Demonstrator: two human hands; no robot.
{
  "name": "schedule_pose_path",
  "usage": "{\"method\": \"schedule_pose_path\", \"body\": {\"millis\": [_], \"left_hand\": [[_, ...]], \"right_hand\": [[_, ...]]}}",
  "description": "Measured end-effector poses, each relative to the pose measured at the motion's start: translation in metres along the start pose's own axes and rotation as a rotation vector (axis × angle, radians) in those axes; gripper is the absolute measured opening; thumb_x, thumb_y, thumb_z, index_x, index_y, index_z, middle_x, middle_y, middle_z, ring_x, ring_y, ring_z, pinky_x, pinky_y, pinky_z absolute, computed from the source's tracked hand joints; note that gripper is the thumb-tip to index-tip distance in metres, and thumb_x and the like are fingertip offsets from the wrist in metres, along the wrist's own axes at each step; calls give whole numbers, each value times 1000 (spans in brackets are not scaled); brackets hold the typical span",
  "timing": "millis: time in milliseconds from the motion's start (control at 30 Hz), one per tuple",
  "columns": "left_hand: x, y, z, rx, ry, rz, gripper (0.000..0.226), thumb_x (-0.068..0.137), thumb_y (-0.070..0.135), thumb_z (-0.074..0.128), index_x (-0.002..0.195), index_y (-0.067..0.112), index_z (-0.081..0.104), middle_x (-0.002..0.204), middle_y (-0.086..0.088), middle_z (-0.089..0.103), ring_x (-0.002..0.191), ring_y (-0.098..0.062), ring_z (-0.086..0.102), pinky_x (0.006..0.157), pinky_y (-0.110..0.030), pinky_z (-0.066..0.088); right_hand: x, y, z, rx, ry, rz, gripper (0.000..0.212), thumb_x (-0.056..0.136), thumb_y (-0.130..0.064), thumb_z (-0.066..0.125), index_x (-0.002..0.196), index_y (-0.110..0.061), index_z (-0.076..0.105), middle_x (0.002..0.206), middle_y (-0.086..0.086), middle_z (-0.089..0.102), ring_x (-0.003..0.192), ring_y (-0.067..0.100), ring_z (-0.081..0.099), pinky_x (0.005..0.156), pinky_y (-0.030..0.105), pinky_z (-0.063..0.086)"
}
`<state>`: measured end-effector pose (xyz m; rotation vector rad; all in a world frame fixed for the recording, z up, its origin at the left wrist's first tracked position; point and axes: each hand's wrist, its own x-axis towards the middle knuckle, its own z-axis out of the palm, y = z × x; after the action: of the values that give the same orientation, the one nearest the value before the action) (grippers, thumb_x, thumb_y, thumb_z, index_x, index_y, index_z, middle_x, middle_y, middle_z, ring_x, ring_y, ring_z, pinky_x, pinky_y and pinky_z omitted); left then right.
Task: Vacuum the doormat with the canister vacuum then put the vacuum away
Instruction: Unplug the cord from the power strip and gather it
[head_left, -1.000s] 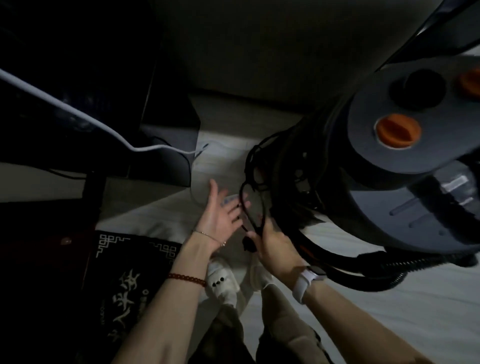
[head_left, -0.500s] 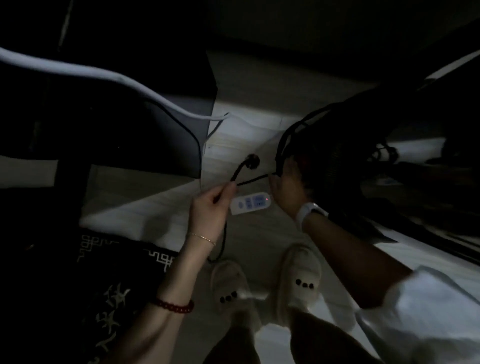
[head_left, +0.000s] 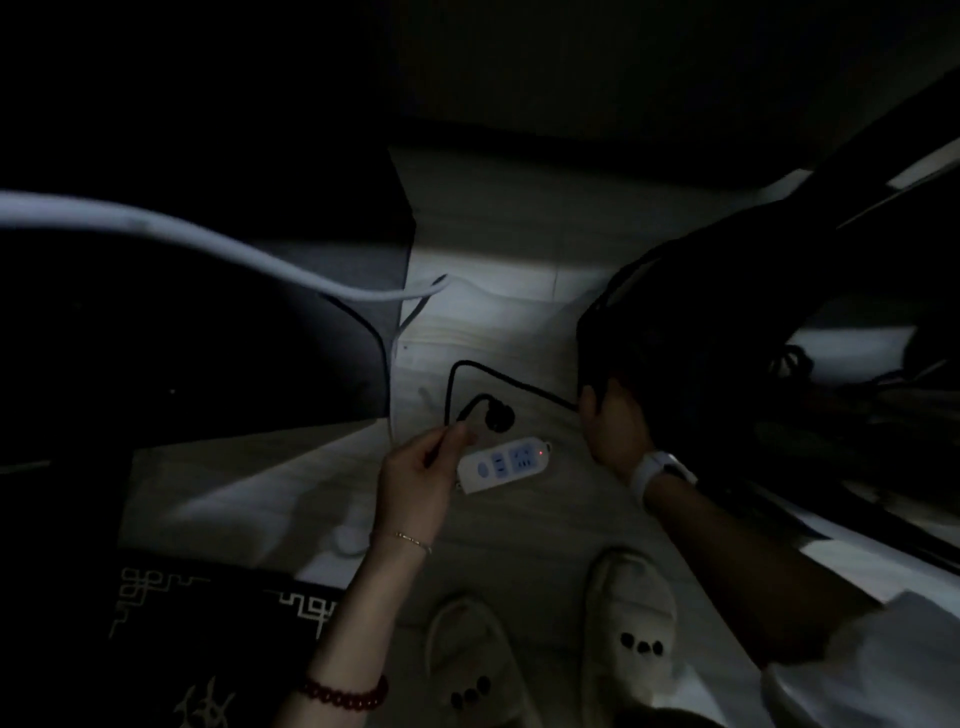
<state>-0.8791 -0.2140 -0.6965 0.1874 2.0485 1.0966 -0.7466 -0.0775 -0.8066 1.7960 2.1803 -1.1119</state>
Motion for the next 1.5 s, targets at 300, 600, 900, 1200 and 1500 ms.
{"method": "schedule_pose_path", "body": {"millis": [300, 600, 900, 1200, 1500], "left_hand": [[7, -4, 13, 139, -111, -5, 26, 89, 13, 57, 67, 24, 64, 64, 16, 61, 51, 18, 52, 54, 0, 38], [34, -52, 47, 121, -141, -91, 14, 94, 13, 50, 91, -1, 53, 71, -1, 53, 64, -14, 50, 51, -11, 40], [58, -79, 150, 249, -469, -248, 36, 76, 32, 71, 94, 3, 60, 94, -5, 62, 92, -17, 57, 69, -15, 50], [78, -79, 145, 667, -336, -144, 31, 81, 39, 58, 83, 8, 63, 92, -7, 65, 92, -24, 58, 99, -41, 35], [101, -89, 143, 713, -304, 152, 35, 91, 20, 53, 110, -8, 46, 107, -25, 59, 100, -36, 57, 78, -39, 47]], "right_hand": [[-53, 24, 20, -4, -49, 119, 31, 89, -4, 49, 116, 11, 53, 118, 28, 58, 107, 41, 57, 90, 31, 43], [-34, 40, 56, 282, -247, 44, 47, 93, 2, 37, 139, 4, 28, 135, 23, 45, 123, 34, 44, 95, 15, 28], [-69, 72, 5, -127, -251, -398, 41, 90, 3, 37, 130, 1, 46, 131, 13, 51, 120, 18, 48, 95, 6, 32], [-11, 38, -32, -978, 44, -337, 43, 73, -20, 34, 85, -8, 74, 94, 14, 71, 90, 31, 67, 84, 45, 53], [4, 53, -29, -1141, 75, -317, 42, 56, -46, 72, 94, -29, 71, 110, 7, 68, 97, 41, 62, 83, 55, 49]]}}
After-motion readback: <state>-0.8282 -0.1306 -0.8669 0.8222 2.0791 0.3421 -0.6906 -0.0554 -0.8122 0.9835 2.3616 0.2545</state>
